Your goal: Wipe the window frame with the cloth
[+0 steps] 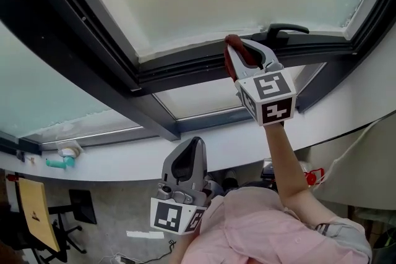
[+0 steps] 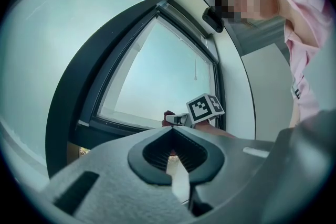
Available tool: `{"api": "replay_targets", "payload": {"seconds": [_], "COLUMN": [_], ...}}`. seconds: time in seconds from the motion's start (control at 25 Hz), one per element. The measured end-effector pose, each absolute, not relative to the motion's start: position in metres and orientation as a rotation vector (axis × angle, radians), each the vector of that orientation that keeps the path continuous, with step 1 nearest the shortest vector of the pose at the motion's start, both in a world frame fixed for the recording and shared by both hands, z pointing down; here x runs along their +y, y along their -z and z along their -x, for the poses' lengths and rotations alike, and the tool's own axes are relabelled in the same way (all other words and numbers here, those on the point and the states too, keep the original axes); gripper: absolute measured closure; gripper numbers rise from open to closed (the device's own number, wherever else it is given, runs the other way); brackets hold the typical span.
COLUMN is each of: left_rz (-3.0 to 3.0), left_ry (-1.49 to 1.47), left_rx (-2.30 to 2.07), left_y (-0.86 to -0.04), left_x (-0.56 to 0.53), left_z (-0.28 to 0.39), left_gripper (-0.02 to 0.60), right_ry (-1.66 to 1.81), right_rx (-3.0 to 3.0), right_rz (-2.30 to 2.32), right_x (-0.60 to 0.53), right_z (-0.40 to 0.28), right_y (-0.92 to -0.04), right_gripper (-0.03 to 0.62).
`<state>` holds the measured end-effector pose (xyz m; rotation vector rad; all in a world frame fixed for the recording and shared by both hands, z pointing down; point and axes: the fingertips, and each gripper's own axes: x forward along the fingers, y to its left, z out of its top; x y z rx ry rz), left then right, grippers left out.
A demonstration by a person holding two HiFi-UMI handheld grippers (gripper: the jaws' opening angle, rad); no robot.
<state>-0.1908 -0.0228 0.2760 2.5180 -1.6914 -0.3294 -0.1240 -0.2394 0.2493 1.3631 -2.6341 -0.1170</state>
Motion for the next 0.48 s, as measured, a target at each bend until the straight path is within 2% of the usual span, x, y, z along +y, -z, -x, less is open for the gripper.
{"api": "replay_targets", "payload": {"seconds": [0.48], "left_rz": [-2.408], "left_ry": [0.328], "left_rx": [-1.812], "left_y": [-0.276], "left_x": [-0.009], "left_z": [0.259], "left_gripper": [0.581], "right_ry": [0.076], "right_rx": [-2.753], "right_rz": [-1.126], "right_x": [-0.209], "right_z": [0.236], "right_y": [-0.257], "right_gripper": [0.529]}}
